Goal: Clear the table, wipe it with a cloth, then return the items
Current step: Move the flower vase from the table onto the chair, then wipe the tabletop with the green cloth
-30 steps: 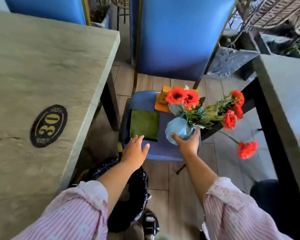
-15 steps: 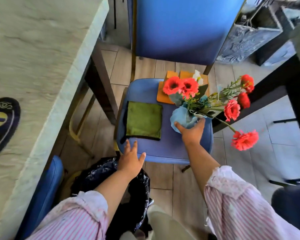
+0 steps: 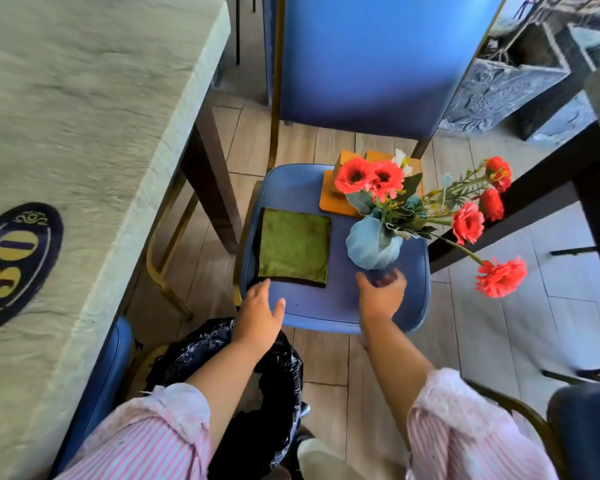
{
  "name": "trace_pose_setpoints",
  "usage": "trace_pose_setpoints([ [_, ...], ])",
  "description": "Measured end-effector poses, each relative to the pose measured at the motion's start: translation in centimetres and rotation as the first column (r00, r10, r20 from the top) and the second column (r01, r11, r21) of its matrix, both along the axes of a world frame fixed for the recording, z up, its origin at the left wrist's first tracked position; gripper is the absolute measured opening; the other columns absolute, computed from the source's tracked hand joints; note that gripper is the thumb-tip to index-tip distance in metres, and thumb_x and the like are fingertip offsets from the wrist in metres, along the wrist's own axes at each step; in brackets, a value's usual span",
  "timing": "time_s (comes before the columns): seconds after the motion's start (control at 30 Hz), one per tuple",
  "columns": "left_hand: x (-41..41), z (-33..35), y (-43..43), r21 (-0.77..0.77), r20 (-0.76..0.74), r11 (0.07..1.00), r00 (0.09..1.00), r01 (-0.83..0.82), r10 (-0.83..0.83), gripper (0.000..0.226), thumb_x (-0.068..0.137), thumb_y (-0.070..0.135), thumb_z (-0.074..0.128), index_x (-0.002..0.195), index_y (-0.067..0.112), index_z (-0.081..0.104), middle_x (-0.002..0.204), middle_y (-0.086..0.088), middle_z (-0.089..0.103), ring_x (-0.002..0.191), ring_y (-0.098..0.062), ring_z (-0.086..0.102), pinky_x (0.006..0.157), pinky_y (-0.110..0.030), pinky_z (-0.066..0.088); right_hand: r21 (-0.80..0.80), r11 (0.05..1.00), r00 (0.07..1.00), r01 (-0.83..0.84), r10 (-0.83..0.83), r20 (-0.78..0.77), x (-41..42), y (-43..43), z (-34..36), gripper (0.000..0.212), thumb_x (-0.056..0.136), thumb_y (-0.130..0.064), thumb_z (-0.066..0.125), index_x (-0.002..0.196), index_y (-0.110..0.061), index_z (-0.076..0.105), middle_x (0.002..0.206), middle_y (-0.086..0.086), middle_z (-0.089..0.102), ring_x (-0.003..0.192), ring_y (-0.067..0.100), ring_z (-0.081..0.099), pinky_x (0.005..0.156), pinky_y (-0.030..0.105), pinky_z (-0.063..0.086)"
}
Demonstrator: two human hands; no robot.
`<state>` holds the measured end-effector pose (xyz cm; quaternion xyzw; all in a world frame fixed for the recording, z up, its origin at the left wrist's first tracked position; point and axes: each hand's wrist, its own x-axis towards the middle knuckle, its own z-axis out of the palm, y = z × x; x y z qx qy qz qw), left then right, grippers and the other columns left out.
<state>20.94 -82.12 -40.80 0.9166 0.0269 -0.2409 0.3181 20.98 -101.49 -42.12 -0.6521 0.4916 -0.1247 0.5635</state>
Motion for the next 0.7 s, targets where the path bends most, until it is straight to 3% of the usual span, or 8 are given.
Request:
trace_pose_setpoints([
  [0.07, 1.2, -0.1, 0.1, -0.051, 0.042, 0.988, 0.988, -0.144, 0.146, 0.053, 0.097, 0.025, 0.045, 0.144, 0.007, 0.031, 0.148, -0.014, 0.035, 0.135, -0.029, 0.038, 0.109, -0.036, 0.033, 0.005, 1.0, 0.997, -0.018, 0.018, -0.071, -1.0, 1.9, -0.5, 0.045, 0.082, -0.007, 0.068, 0.122, 0.003, 0.05, 0.108, 0.018, 0.06, 0.089, 0.022, 0.058, 0.061, 0.013, 0.042],
  [0.1, 2.0, -0.3, 0.2, -0.07, 0.044, 0.976, 0.977, -0.207, 0.21, 0.051, 0.096, 0.024, 0.047, 0.143, 0.007, 0.034, 0.146, -0.015, 0.038, 0.132, -0.03, 0.041, 0.107, -0.037, 0.035, 0.001, 0.996, 0.992, -0.085, 0.085, -0.094, -1.0, 2.7, -1.0, 0.035, 0.084, -0.009, 0.066, 0.115, 0.003, 0.055, 0.101, 0.018, 0.063, 0.083, 0.02, 0.056, 0.058, 0.012, 0.041],
  [0.23, 5.5, -1.8, 0.5, -0.111, -0.018, 0.944, 0.95, -0.312, 0.312, 0.052, 0.094, 0.022, 0.051, 0.142, 0.008, 0.036, 0.144, -0.015, 0.041, 0.131, -0.031, 0.042, 0.107, -0.039, 0.036, -0.135, 0.937, 0.943, -0.322, 0.305, -0.133, 1.0, 4.9, -1.6, 0.038, 0.083, -0.025, 0.07, 0.113, -0.002, 0.062, 0.1, 0.015, 0.066, 0.086, 0.022, 0.057, 0.083, 0.034, 0.048],
  [0.33, 6.7, -2.7, 0.6, -0.092, -0.045, 0.943, 0.947, -0.321, 0.318, 0.051, 0.094, 0.025, 0.053, 0.139, 0.006, 0.039, 0.139, -0.013, 0.049, 0.127, -0.03, 0.047, 0.105, -0.039, 0.038, -0.217, 0.87, 0.881, -0.442, 0.375, -0.288, 3.4, 6.0, -1.8, 0.058, 0.08, -0.04, 0.071, 0.123, -0.006, 0.054, 0.112, 0.01, 0.063, 0.111, 0.028, 0.052, 0.087, 0.034, 0.041],
  [0.43, 7.2, -3.1, 0.5, -0.09, -0.059, 0.932, 0.937, -0.35, 0.346, 0.042, 0.094, 0.026, 0.052, 0.129, 0.003, 0.05, 0.128, -0.016, 0.058, 0.119, -0.032, 0.053, 0.101, -0.039, 0.042, -0.161, 0.843, 0.817, -0.513, 0.422, -0.394, 4.8, 6.4, -1.7, 0.053, 0.084, -0.039, 0.067, 0.124, -0.007, 0.054, 0.121, 0.013, 0.061, 0.121, 0.032, 0.048, 0.093, 0.035, 0.04],
  [0.53, 7.1, -2.3, 0.5, -0.107, -0.114, 0.916, 0.92, -0.387, 0.375, 0.038, 0.096, 0.022, 0.049, 0.127, 0.001, 0.052, 0.129, -0.019, 0.057, 0.119, -0.034, 0.052, 0.098, -0.037, 0.042, -0.156, 0.839, 0.841, -0.521, 0.475, -0.259, 4.6, 6.9, -0.4, 0.045, 0.087, -0.031, 0.065, 0.121, -0.002, 0.057, 0.12, 0.015, 0.059, 0.113, 0.03, 0.054, 0.087, 0.032, 0.041],
  [0.6, 6.2, -0.6, 0.5, -0.151, -0.125, 0.899, 0.91, -0.411, 0.395, 0.039, 0.095, 0.02, 0.051, 0.129, 0.0, 0.051, 0.131, -0.019, 0.056, 0.121, -0.033, 0.052, 0.1, -0.037, 0.042, -0.18, 0.857, 0.875, -0.484, 0.475, -0.09, 3.8, 7.5, 1.9, 0.035, 0.086, -0.025, 0.067, 0.108, 0.0, 0.06, 0.101, 0.012, 0.061, 0.094, 0.025, 0.056, 0.071, 0.024, 0.037],
  [0.7, 3.4, 3.9, 0.5, -0.261, -0.148, 0.839, 0.878, -0.478, 0.455, 0.042, 0.094, 0.018, 0.052, 0.131, 0.0, 0.047, 0.134, -0.018, 0.052, 0.124, -0.031, 0.05, 0.104, -0.039, 0.04, -0.167, 0.858, 0.863, -0.486, 0.501, 0.068, 2.2, 8.7, 6.8, 0.019, 0.086, -0.017, 0.067, 0.084, -0.007, 0.051, 0.07, -0.001, 0.045, 0.065, 0.014, 0.04, 0.053, 0.017, 0.032],
])
